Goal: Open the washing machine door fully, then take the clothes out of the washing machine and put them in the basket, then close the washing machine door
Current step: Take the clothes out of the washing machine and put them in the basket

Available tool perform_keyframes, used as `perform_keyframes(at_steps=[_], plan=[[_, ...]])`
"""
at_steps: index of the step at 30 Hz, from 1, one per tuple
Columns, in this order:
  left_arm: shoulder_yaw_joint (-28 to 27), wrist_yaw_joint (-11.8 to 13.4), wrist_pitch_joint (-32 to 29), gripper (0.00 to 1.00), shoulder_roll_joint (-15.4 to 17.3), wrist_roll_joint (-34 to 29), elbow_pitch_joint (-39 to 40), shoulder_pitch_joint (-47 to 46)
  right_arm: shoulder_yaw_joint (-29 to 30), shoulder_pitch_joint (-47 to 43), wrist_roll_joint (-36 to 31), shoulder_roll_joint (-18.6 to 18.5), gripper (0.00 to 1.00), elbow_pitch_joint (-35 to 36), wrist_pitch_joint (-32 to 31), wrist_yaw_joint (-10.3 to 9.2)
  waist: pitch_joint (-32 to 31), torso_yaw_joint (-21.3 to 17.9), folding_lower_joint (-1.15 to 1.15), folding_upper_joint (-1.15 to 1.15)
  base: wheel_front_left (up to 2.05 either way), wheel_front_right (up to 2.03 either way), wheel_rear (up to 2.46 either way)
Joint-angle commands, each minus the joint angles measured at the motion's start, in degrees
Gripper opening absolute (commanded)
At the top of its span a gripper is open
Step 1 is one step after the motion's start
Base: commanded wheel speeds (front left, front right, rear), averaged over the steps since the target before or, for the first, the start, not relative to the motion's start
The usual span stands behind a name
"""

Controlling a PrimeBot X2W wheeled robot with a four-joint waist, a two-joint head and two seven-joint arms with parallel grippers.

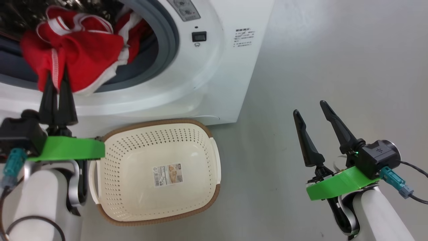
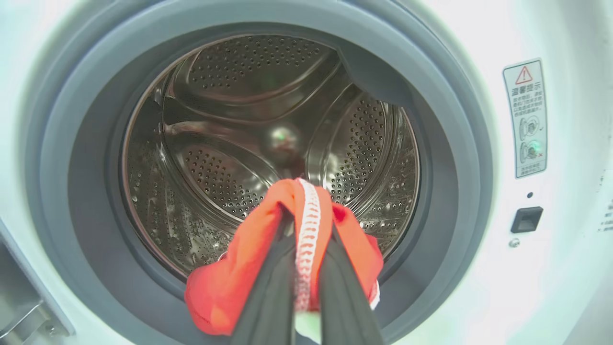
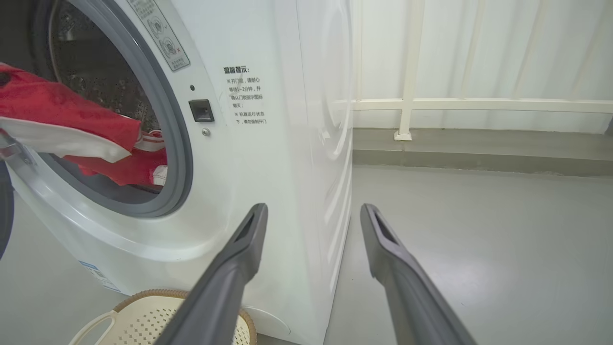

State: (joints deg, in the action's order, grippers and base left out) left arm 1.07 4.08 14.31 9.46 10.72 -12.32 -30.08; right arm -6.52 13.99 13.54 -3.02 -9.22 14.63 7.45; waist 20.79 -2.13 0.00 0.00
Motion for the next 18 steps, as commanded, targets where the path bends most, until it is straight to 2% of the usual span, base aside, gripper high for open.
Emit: perform_keyframes(at_steps=[1, 10, 18], plan=[[-1.4, 0.2, 0.7, 0.00, 1.4, 0.2, 2.3, 1.2, -1.5, -0.9, -0.5, 0.1, 1.00, 1.2, 0.4, 0.03, -1.7, 0.7, 0.00, 0.00, 0.00, 0.00, 0.00], [-0.3, 0.2, -0.8, 0.00, 0.9, 0.8, 6.0, 5.4, -1.4, -1.8, -0.3, 0.1, 1.00, 1.0, 0.4, 0.03, -4.8, 1.2, 0.00, 0.00, 0.00, 0.00, 0.00], [0.6, 1.2, -3.5, 0.00, 0.5, 0.8, 13.4, 11.4, -1.6, -2.7, 0.0, 0.1, 1.00, 0.7, 0.4, 0.03, -7.2, 1.1, 0.00, 0.00, 0.00, 0.00, 0.00]])
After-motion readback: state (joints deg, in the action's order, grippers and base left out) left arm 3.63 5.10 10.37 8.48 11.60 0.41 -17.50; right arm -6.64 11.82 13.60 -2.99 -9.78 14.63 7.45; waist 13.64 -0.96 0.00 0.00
